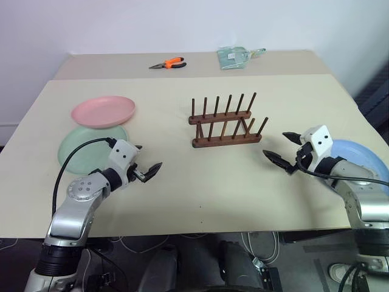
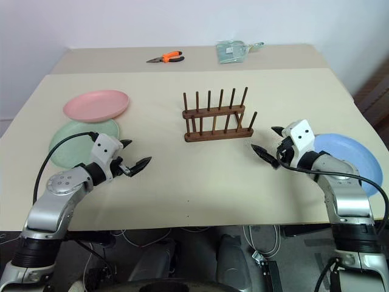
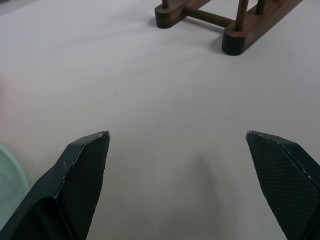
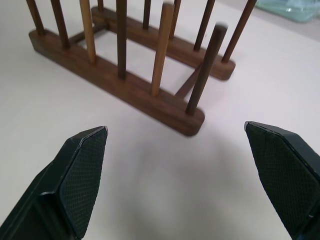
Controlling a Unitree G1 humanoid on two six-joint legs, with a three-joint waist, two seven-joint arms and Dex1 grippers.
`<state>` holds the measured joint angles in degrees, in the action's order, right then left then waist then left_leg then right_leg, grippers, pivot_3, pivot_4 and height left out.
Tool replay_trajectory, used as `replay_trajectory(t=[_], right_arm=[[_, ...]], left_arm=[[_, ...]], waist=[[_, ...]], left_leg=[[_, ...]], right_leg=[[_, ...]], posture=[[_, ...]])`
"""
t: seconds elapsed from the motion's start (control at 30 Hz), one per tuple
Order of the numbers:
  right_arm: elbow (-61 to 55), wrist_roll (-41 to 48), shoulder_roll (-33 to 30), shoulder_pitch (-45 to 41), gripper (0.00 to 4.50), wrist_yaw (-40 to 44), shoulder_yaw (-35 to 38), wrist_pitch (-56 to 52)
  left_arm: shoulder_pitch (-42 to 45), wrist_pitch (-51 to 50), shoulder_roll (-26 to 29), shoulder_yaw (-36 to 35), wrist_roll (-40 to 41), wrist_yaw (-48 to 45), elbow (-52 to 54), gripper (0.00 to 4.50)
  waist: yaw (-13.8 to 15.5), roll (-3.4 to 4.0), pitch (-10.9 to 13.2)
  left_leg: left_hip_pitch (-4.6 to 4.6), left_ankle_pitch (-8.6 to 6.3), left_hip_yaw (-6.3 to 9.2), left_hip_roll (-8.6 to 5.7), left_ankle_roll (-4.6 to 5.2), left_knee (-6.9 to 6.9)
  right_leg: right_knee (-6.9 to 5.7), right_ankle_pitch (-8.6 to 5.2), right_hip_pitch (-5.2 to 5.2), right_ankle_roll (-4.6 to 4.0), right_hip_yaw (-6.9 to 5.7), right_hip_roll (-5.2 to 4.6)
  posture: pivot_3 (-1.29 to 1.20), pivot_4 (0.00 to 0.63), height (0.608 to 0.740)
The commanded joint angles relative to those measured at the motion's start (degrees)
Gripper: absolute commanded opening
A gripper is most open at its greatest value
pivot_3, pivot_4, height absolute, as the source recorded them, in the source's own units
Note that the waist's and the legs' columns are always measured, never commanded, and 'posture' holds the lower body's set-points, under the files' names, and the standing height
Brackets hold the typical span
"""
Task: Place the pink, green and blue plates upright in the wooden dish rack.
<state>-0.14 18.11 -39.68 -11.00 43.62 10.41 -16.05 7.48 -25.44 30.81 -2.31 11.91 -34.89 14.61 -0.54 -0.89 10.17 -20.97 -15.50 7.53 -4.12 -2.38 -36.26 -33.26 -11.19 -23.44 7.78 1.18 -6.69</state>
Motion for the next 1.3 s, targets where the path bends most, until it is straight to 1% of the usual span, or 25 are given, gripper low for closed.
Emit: replay_trajectory(t=[0.03,0.17,0.33,0.47,0.6,0.7,0.87,0.97,1.07,1.13,1.17,1.2,1.3], right_arm=[[-1.42,-0.82,0.47,-0.90,4.49,-1.04,0.16,1.07],[0.58,-1.65,0.40,-2.10,4.49,-0.79,-0.74,1.44],[-2.36,-0.52,0.15,-0.95,4.49,1.01,-1.36,-1.02],[-6.02,-2.19,1.43,1.16,4.49,-2.01,-1.69,-0.58],[-11.32,-3.34,3.23,5.25,4.49,-5.58,-1.97,-0.66],[-16.02,-4.03,4.54,9.11,4.49,-8.31,-1.63,-1.56],[-23.46,-4.54,6.31,15.35,4.49,-12.45,-0.31,-3.54],[-28.17,-5.37,7.07,20.30,4.50,-14.55,0.17,-4.49],[-30.78,-5.26,6.71,23.04,4.50,-14.46,0.14,-5.49],[-32.03,-4.84,6.08,24.18,4.50,-13.55,0.10,-6.19],[-32.49,-4.64,5.87,24.51,4.50,-13.20,0.12,-6.53],[-32.65,-4.23,5.53,24.62,4.50,-12.60,0.40,-6.90],[-34.46,-0.02,2.75,26.53,4.50,-7.96,3.07,-9.95]], left_arm=[[1.92,1.43,-0.69,0.81,-0.41,0.39,0.02,4.50],[3.33,1.95,-2.10,1.91,-0.75,1.00,-1.19,4.50],[7.75,2.15,-3.72,4.87,0.59,-3.00,-6.47,4.50],[15.37,7.35,-5.09,10.72,-3.47,-7.02,-17.44,4.50],[26.61,15.06,-10.04,14.85,-6.64,-10.00,-35.78,4.50],[33.06,20.72,-13.20,16.61,-8.99,-11.88,-48.39,4.50],[40.01,27.20,-18.12,16.52,-10.63,-13.91,-63.46,4.50],[42.04,30.42,-20.47,16.20,-11.37,-14.40,-69.10,3.71],[42.37,32.73,-21.54,15.62,-11.59,-14.94,-71.02,2.26],[41.82,34.12,-21.65,15.44,-11.63,-15.73,-70.51,1.25],[41.56,34.65,-21.64,15.31,-11.59,-16.14,-70.15,0.81],[41.35,35.07,-21.73,15.13,-11.47,-16.70,-69.59,0.77],[37.63,34.55,-19.79,15.28,-8.58,-24.88,-60.67,0.77]], waist=[[-0.04,0.00,0.00],[-0.08,0.00,0.00],[0.11,0.00,0.00],[0.44,-0.01,0.00],[1.11,-0.02,-0.01],[1.29,-0.03,-0.01],[1.30,-0.06,-0.04],[1.39,-0.08,-0.09],[1.34,-0.08,-0.10],[1.29,-0.08,-0.10],[1.22,-0.09,-0.10],[1.20,-0.08,-0.10],[1.17,-0.05,-0.11]], left_leg=[[0.00,0.00,0.00,0.00,0.00,0.00],[0.02,0.00,-0.01,0.00,0.00,0.01],[0.01,0.00,-0.01,0.00,0.00,-0.01],[-0.01,0.00,0.01,-0.04,0.00,-0.06],[-0.02,0.00,0.00,-0.04,0.00,-0.07],[-0.04,0.00,0.00,-0.05,0.00,-0.09],[-0.10,0.00,0.02,-0.06,0.01,-0.14],[-0.12,-0.02,0.06,-0.07,0.03,-0.17],[-0.16,-0.03,0.09,-0.09,0.06,-0.29],[-0.17,-0.04,0.09,-0.09,0.06,-0.37],[-0.17,-0.04,0.09,-0.08,0.07,-0.41],[-0.18,-0.04,0.09,-0.08,0.07,-0.44],[-0.19,-0.08,0.09,-0.07,0.12,-0.44]], right_leg=[[0.00,0.00,0.00,0.00,0.00,0.00],[0.00,0.00,0.00,0.00,0.00,0.00],[-0.01,0.01,0.01,0.00,-0.01,0.00],[-0.01,0.01,0.03,0.01,-0.03,0.00],[-0.01,0.01,0.02,0.02,-0.02,0.00],[0.00,0.01,0.01,0.03,-0.03,-0.01],[0.04,0.00,0.02,0.06,-0.06,-0.02],[0.03,-0.07,0.04,0.18,-0.08,-0.02],[0.02,-0.15,0.08,0.32,-0.09,-0.03],[-0.01,-0.14,0.09,0.35,-0.08,-0.03],[-0.02,-0.14,0.10,0.35,-0.09,-0.02],[-0.06,-0.14,0.08,0.36,-0.09,-0.02],[-0.08,-0.14,0.07,0.36,-0.09,-0.02]], posture=[[0.00,0.150,0.740],[0.00,0.150,0.740],[0.00,0.150,0.740],[0.00,0.150,0.740],[0.00,0.150,0.740],[0.00,0.150,0.740],[0.00,0.150,0.740],[0.00,0.150,0.740],[0.00,0.150,0.740],[0.00,0.150,0.740],[0.00,0.150,0.740],[0.00,0.150,0.740],[0.00,0.150,0.740]])
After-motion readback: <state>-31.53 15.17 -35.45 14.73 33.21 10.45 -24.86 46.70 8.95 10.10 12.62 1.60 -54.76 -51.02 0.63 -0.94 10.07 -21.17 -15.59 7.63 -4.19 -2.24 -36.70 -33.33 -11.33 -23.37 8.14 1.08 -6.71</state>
